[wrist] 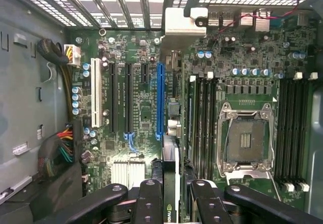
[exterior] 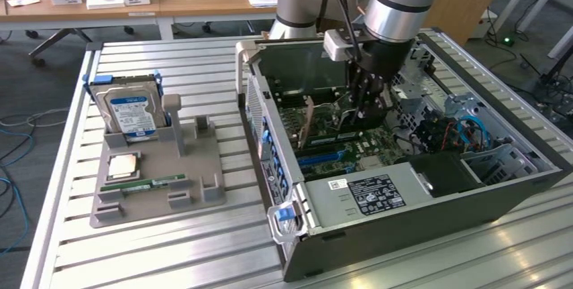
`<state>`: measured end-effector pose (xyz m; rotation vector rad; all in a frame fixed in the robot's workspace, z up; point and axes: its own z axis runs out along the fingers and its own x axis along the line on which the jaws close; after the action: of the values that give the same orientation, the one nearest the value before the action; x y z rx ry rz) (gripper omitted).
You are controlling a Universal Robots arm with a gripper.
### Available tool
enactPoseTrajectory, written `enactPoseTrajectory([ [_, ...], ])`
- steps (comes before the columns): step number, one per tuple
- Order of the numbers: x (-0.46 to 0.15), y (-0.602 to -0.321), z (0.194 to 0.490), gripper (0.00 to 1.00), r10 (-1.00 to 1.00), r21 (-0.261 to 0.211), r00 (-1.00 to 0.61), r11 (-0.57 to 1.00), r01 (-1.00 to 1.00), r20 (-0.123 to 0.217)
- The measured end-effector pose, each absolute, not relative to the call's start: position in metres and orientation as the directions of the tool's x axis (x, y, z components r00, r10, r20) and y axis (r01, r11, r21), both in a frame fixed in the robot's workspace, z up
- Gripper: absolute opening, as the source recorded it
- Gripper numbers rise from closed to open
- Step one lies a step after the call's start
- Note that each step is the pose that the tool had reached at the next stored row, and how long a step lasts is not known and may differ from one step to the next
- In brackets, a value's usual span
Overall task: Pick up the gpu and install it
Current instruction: 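Insert the gpu into the slot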
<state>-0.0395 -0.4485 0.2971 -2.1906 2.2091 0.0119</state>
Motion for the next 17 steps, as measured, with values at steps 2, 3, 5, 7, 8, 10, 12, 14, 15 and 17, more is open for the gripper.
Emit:
enactPoseTrajectory([
  [2, -0.0402, -0.4495, 0.2961, 0.26, -1.0, -0.016, -0.008, 0.008, -1.0, -0.027],
  [3, -0.0407, -0.45, 0.2956, 0.26, -1.0, -0.016, -0.008, 0.008, -1.0, -0.027],
  [5, -0.0417, -0.4512, 0.2948, 0.26, -1.0, -0.016, -0.007, 0.007, -1.0, -0.027],
  [7, -0.0427, -0.4517, 0.2938, 0.26, -1.0, -0.016, -0.006, 0.007, -1.0, -0.027],
  [8, -0.0432, -0.4518, 0.2932, 0.26, -1.0, -0.016, -0.006, 0.006, -1.0, -0.027],
  [10, -0.0441, -0.4521, 0.2919, 0.26, -1.0, -0.016, -0.005, 0.006, -1.0, -0.027],
  [12, -0.0448, -0.4522, 0.2904, 0.26, -1.0, -0.016, -0.005, 0.005, -1.0, -0.027],
  [14, -0.0456, -0.4524, 0.2889, 0.26, -1.0, -0.016, -0.004, 0.005, -1.0, -0.027],
  [15, -0.0461, -0.4525, 0.2882, 0.26, -1.0, -0.016, -0.004, 0.004, -1.0, -0.027],
  [17, -0.0472, -0.4527, 0.2869, 0.26, -1.0, -0.016, -0.003, 0.004, -1.0, -0.027],
])
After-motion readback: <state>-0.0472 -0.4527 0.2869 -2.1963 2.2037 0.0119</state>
